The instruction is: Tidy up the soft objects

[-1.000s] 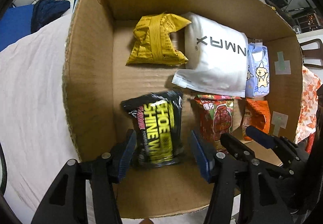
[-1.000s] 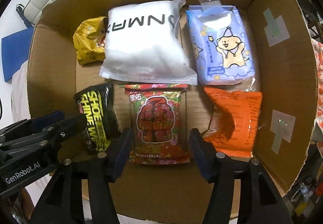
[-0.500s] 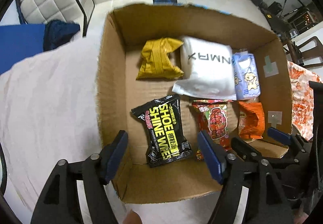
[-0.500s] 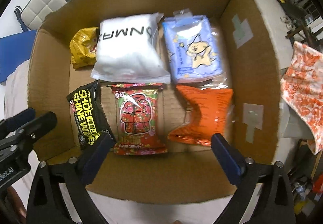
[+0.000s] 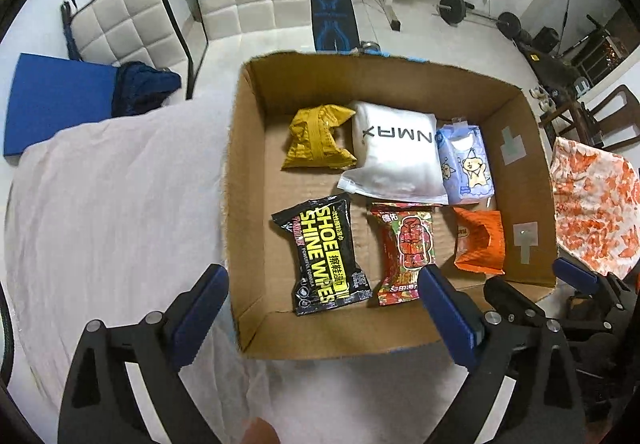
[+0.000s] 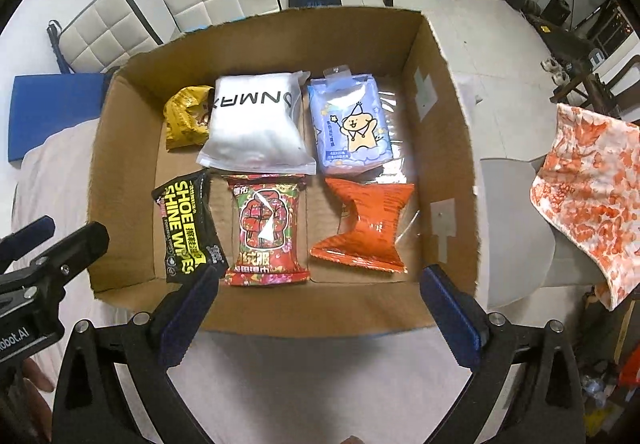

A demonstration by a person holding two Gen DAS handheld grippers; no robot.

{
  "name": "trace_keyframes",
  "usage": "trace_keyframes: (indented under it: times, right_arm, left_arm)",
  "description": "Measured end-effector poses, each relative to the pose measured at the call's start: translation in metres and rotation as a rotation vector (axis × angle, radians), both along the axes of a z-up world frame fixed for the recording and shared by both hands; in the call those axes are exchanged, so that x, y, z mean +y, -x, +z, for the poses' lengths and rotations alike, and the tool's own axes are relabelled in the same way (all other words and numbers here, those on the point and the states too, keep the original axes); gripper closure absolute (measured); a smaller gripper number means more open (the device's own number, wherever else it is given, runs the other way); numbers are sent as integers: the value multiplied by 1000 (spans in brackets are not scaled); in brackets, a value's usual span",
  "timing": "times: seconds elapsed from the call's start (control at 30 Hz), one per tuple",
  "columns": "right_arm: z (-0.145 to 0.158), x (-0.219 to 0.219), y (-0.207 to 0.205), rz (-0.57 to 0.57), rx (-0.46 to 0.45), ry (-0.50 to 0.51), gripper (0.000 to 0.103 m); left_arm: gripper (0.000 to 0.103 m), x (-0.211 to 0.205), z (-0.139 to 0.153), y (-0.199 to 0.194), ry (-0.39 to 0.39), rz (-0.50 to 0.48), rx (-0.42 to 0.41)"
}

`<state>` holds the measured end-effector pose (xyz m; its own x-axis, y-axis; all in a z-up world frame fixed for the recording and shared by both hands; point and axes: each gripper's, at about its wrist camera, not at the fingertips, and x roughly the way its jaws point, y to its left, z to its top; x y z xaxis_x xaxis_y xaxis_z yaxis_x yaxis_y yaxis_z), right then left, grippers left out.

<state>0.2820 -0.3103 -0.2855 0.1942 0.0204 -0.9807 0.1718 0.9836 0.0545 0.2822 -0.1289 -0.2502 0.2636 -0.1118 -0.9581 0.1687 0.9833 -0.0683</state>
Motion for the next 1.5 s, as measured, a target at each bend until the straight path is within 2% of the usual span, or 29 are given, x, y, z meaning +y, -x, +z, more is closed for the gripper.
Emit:
trace_keyframes:
  times: [0.3,0.53,0.9,1.07,1.27,1.5]
  right_arm:
    - [50,-5,38,-2,-64,-18,1]
    - [116,-1,97,-40,-172,-4,0]
    - [220,20,201,-52,-308,13,0]
    - [269,37,249,-40,-370,36,0]
    - [318,60,292,-16,-441,74,0]
    - [352,81,321,-4,-494,103,0]
  left_arm:
    - [6,5,55,44,1,9,-117]
    - [6,28,112,100,21,19,-217]
    - [6,66,203,186,73,35,-330]
    - [6,75,230,221,25,20,-368]
    - [6,89,251,253,4,29,-401]
    - [6,109,271,275,6,57,-443]
